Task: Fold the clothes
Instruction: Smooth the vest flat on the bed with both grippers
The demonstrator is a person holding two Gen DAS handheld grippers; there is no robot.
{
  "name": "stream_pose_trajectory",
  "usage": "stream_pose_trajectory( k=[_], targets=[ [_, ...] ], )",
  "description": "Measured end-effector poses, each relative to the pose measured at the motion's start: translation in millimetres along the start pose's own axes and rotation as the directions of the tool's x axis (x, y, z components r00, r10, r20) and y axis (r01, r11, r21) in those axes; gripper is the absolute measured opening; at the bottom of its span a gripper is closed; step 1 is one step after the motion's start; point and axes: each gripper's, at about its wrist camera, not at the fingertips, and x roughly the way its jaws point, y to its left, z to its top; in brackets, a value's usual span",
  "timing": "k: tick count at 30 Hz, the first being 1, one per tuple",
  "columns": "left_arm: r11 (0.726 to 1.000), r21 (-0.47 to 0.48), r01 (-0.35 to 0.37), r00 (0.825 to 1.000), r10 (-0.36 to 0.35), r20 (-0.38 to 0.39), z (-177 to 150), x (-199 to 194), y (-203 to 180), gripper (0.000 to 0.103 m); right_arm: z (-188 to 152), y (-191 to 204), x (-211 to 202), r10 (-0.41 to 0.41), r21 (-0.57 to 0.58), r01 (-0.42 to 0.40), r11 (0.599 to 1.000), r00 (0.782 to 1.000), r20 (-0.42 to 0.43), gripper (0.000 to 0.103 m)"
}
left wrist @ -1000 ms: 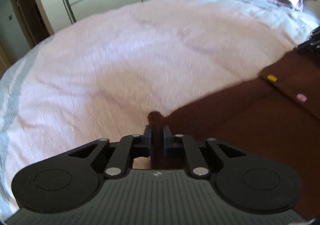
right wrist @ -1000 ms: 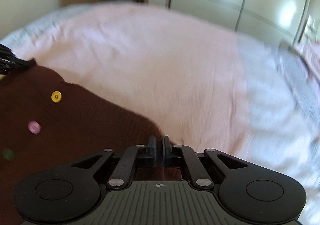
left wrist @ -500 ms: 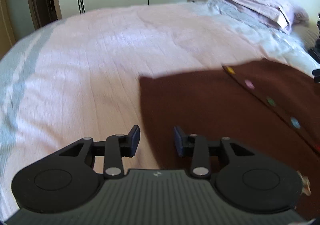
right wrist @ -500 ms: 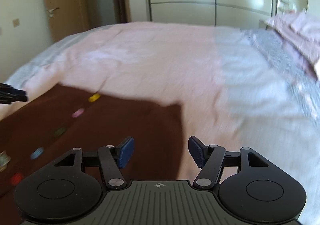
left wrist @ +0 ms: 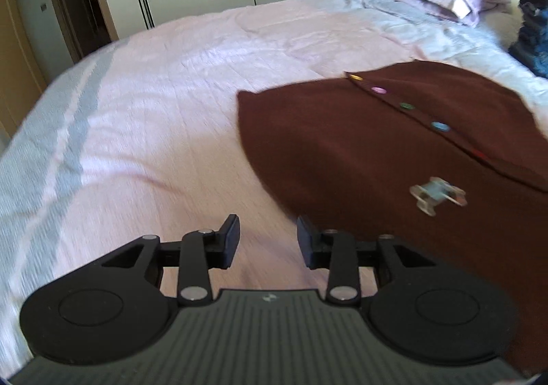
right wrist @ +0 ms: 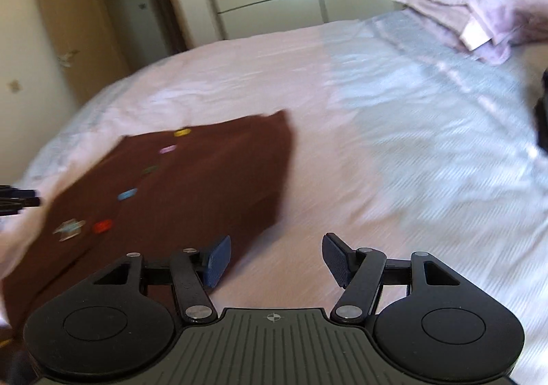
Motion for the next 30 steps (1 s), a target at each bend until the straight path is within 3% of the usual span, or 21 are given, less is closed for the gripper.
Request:
stream_pose_trajectory(
  k=[3,6,11,14,17,21,26,30],
  targets=[
    [0.994,-0.081,0.078,0.997,-0.079,-0.006,-19.0,-10.4,-6.9,0.033,-27.4,18.8,-7.5,0.056,0.021,-0.056,0.998,0.998,-0.015,0.064],
    [0.99,-0.081,0.114,0.993,-0.117,-0.034,-36.8,-9.1,-21.8,0.033,-54.3,30.6,-8.2,0.103,0.059,-0.1,0.993,0.993,-0.048,0.064],
    [0.996,-0.015,0.089,0.996,-0.09,-0.025,-53.4,-27.3,-35.9,0.033,-76.8,48.9,-20.8,0.008,-0.025,-0.01,1.0,0.997,-0.08,0.064],
    [0.997,0.025,0.075,0.997,-0.075,0.024,-61.1,-51.4,-47.1,0.034,-79.7,58.6,-39.5,0.002,-0.049,-0.005,0.999,0.999,-0.05,0.064],
    [0.993,0.082,0.083,0.993,-0.09,0.081,-71.6,-73.4,-66.9,0.038,-85.2,74.5,-54.3,0.055,-0.076,-0.056,0.996,0.998,-0.009,0.064],
    [0.985,0.153,0.08,0.994,-0.09,0.057,-88.6,-71.6,-94.3,0.042,-98.0,94.7,-46.3,0.129,-0.131,-0.13,0.983,0.991,-0.018,0.064],
    [0.979,0.205,0.018,0.998,-0.032,0.062,-97.0,-72.5,-107.8,0.042,-106.9,108.9,-31.0,0.089,-0.17,-0.1,0.98,0.994,-0.07,0.064],
    [0.976,0.215,-0.022,0.996,0.004,0.086,-95.9,-81.8,-109.8,0.042,-98.6,119.3,-38.5,0.027,-0.223,-0.04,0.974,0.998,-0.062,0.064]
  ],
)
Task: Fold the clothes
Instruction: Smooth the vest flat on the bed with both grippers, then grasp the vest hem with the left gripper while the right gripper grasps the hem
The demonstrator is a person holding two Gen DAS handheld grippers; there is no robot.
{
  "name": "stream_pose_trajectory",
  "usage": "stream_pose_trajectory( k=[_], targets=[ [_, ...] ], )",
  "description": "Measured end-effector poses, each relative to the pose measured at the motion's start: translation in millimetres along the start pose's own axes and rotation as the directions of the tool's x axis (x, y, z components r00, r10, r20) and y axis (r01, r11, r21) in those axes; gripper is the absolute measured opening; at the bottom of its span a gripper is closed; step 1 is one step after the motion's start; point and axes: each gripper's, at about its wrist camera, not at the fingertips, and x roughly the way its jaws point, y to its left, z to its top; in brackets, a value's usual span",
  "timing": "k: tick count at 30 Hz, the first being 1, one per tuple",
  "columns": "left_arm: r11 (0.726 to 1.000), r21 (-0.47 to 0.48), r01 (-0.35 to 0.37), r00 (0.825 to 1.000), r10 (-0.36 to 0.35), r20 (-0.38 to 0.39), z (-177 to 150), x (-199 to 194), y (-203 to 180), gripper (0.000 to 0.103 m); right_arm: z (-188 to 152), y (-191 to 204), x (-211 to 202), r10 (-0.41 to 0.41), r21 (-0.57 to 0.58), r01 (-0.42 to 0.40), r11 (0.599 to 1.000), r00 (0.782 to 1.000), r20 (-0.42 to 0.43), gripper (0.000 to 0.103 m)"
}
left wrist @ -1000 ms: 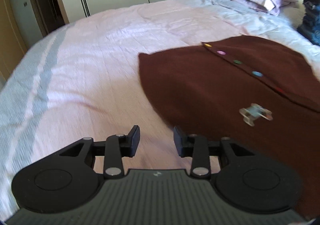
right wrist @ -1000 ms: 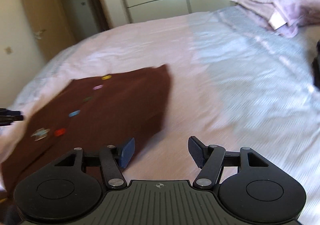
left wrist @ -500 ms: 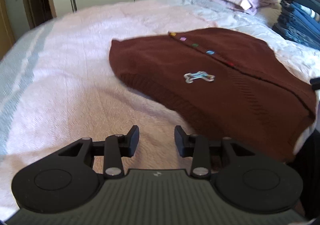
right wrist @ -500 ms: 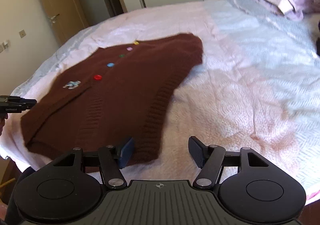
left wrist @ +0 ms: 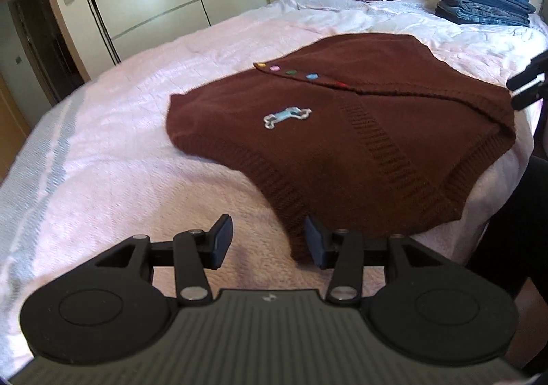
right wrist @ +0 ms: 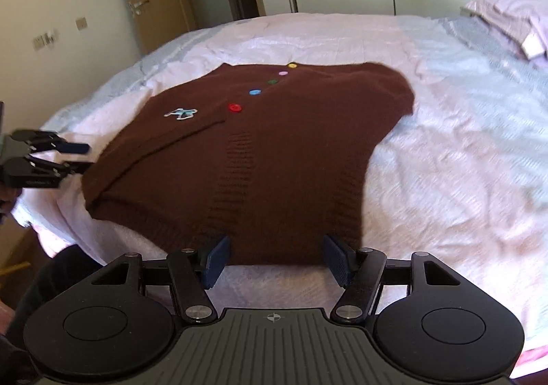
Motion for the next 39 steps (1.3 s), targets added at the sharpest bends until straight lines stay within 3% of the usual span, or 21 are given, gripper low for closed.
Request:
stream_pose_trajectory(
  k=[7,16,20,22,25,30,32,35,39],
  targets=[
    [1.0,0.009,-0.012,1.0,0.012,-0.005,-7.3,-1.4,-7.0,0.042,1.6,12.0,10.9,-0.064,-0.118,0.057,0.991,0.996,-0.061,0.064],
    [0.999,0.033,-0.007,1.0,0.007,0.0,-7.4,-7.0,-4.1,0.043,-1.6,9.6,6.2,-0.066,-0.116,0.06,0.991,0.997,-0.043,0.064],
    [0.984,0.174,-0.031,0.999,0.024,0.04,-11.6,-19.1,-10.8,0.043,-3.6,12.4,-0.3,-0.052,-0.181,0.049,0.982,0.999,-0.012,0.064],
    [0.957,0.285,-0.055,0.997,0.036,0.071,-17.0,-27.5,-16.0,0.043,-6.0,17.5,-6.6,-0.05,-0.276,0.051,0.96,0.999,0.013,0.064],
    [0.898,0.435,-0.067,0.993,0.016,0.121,-26.5,-38.4,-26.0,0.043,-12.1,28.1,-9.6,-0.076,-0.436,0.082,0.896,0.997,0.031,0.064],
    [0.763,0.644,-0.064,0.985,-0.054,0.162,-40.5,-43.3,-54.7,0.044,-27.4,45.6,-0.9,-0.081,-0.62,0.08,0.781,0.996,0.025,0.064],
    [0.702,0.708,-0.076,0.985,-0.059,0.164,-45.6,-36.8,-68.8,0.045,-34.9,52.3,5.1,-0.085,-0.682,0.074,0.728,0.996,0.018,0.064],
    [0.635,0.766,-0.096,0.985,-0.051,0.166,-51.6,-23.6,-84.3,0.044,-43.6,60.2,15.0,-0.098,-0.751,0.077,0.656,0.995,0.016,0.063],
    [0.606,0.788,-0.109,0.985,-0.04,0.166,-53.1,-8.8,-91.9,0.043,-50.6,66.6,29.6,-0.135,-0.821,0.096,0.563,0.991,0.024,0.063]
  ],
)
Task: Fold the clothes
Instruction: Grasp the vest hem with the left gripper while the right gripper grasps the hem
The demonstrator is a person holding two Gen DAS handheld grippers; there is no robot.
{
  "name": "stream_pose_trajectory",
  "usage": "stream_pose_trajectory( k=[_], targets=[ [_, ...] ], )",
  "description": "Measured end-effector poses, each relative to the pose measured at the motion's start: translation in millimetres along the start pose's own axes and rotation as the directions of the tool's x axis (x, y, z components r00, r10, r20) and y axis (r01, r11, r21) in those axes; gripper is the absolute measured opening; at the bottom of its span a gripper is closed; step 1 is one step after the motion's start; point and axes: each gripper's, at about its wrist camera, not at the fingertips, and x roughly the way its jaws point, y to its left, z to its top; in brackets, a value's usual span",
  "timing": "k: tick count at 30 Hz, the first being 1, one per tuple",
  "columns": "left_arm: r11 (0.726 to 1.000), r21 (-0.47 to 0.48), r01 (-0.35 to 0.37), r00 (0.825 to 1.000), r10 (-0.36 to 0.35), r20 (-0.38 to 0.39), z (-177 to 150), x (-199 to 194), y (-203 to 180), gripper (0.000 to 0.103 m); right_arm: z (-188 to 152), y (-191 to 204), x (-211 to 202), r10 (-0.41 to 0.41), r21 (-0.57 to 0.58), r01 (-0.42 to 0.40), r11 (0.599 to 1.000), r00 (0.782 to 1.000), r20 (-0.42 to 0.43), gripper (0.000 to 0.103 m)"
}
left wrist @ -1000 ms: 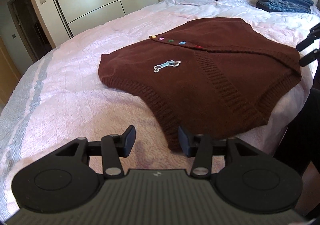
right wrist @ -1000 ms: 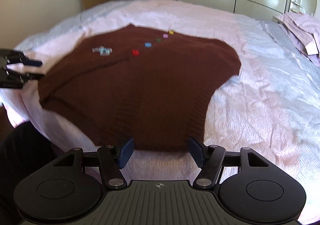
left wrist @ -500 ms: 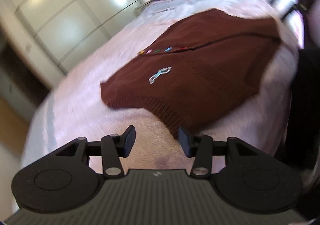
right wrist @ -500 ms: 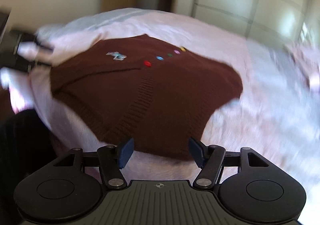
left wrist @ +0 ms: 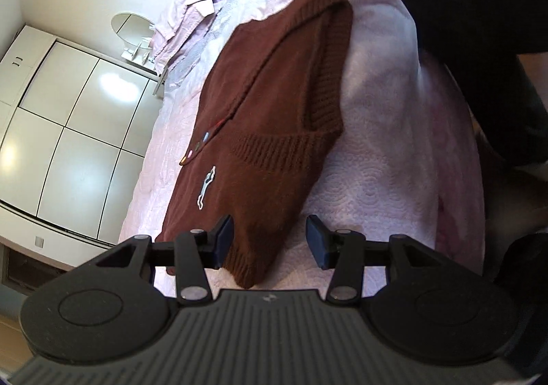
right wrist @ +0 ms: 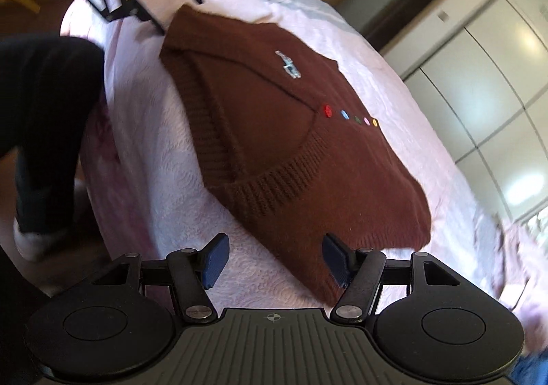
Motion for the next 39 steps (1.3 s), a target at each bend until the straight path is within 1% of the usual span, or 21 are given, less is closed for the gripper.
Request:
stream_pose_trajectory(
  k=[4,7,10,11,14,16,19,25,29,31,34,39],
  targets=[
    [1.0,0.008,-0.017,1.0,0.017,-0.006,-0.7,7.6,1.2,0.043,-3.2,6.6,8.1,-0.025,-0.104,0.023,0.994,1.0,-0.017,0.063],
    [0.999,0.033,-0.042,0.999,0.043,-0.01,-0.2,10.2,0.5,0.043,-4.2,10.8,15.9,-0.039,-0.159,0.036,0.987,0.999,-0.017,0.052],
    [0.998,0.047,-0.045,0.999,0.046,-0.015,-0.6,12.7,-1.3,0.041,-6.0,11.9,21.4,-0.046,-0.182,0.044,0.982,0.999,-0.007,0.051],
    [0.998,0.051,-0.046,0.999,0.047,-0.015,-1.0,13.1,-1.3,0.04,-6.9,11.8,23.0,-0.048,-0.186,0.046,0.981,0.999,-0.003,0.051],
    [0.997,0.046,-0.058,0.998,0.059,-0.002,0.5,13.4,-0.4,0.029,-10.2,10.4,25.0,-0.053,-0.183,0.053,0.982,0.999,0.003,0.049],
    [0.997,0.023,-0.073,0.997,0.072,0.013,1.3,10.1,2.3,0.027,-10.8,9.2,21.3,-0.059,-0.176,0.061,0.983,0.998,0.013,0.048],
    [0.997,-0.026,-0.075,0.997,0.076,0.022,0.7,9.8,9.8,0.027,-8.5,5.8,14.0,-0.07,-0.159,0.075,0.984,0.997,0.037,0.048],
    [0.999,-0.007,-0.054,0.999,0.054,0.008,-2.6,17.0,6.8,0.026,-8.7,6.9,14.4,-0.104,-0.164,0.112,0.98,0.993,0.055,0.048],
    [0.998,-0.031,-0.052,0.999,0.053,0.01,-4.0,16.2,9.8,0.027,-1.1,5.3,0.6,-0.134,-0.142,0.148,0.979,0.985,0.107,0.048],
    [0.998,-0.045,-0.049,0.999,0.05,0.007,-5.0,18.7,10.6,0.027,-3.0,1.3,4.8,-0.141,-0.135,0.153,0.979,0.985,0.094,0.048],
    [0.998,-0.037,-0.051,0.999,0.052,0.008,-5.4,19.9,8.8,0.027,-10.5,5.0,21.3,-0.134,-0.172,0.139,0.975,0.99,0.041,0.048],
    [0.998,-0.051,-0.048,0.999,0.048,0.004,-4.9,21.9,9.6,0.027,-12.0,6.0,30.2,-0.132,-0.173,0.138,0.975,0.99,0.046,0.048]
  ],
)
